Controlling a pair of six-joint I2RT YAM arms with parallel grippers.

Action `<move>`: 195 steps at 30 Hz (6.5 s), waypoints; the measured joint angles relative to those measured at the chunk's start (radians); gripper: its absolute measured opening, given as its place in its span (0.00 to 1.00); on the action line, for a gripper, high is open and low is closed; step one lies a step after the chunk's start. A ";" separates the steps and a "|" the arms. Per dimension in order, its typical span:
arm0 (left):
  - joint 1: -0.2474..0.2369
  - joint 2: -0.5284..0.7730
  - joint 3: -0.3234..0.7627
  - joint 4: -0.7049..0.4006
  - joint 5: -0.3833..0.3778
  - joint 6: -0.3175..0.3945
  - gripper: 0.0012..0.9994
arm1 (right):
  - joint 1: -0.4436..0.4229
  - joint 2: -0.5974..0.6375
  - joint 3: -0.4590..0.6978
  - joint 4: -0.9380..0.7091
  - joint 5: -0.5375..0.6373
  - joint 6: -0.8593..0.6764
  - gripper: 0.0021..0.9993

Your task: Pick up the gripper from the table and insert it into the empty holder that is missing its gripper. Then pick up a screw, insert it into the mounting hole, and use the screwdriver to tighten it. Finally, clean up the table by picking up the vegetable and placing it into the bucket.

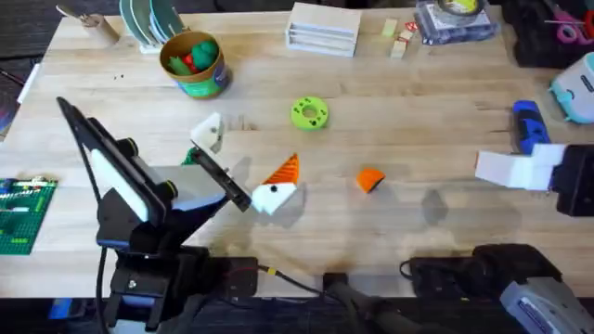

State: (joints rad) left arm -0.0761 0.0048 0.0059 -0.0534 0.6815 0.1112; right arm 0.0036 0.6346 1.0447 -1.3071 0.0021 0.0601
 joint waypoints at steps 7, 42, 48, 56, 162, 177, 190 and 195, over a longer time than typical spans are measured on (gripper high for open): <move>0.000 0.000 0.000 -0.011 0.201 0.000 0.99 | 0.000 0.000 0.000 0.000 0.000 0.000 0.99; 0.000 0.000 0.000 -0.011 0.347 -0.052 0.99 | 0.000 0.000 0.000 0.000 0.000 0.000 0.99; 0.000 0.000 0.000 -0.011 0.347 -0.106 0.99 | 0.000 0.000 0.000 0.000 0.000 0.000 0.99; 0.000 0.000 0.000 -0.011 0.347 -0.127 0.99 | 0.000 0.000 0.000 0.000 0.000 0.000 0.99; 0.000 0.000 0.000 -0.011 0.347 -0.128 0.99 | 0.634 0.670 -0.068 0.290 -0.085 0.030 0.02; 0.000 0.000 0.000 -0.011 0.347 -0.128 0.99 | 0.624 0.166 0.020 0.213 -0.068 0.087 0.01; 0.000 0.000 0.000 -0.011 0.347 -0.128 0.99 | 0.605 -0.046 -0.468 0.993 -0.266 0.400 0.01; 0.000 0.000 0.000 -0.011 0.347 -0.128 0.99 | 0.605 0.039 -0.624 1.333 -0.385 0.582 0.01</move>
State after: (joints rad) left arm -0.0761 0.0048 0.0059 -0.0647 1.0286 -0.0170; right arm 0.6082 0.6735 0.4204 0.0258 -0.3831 0.6417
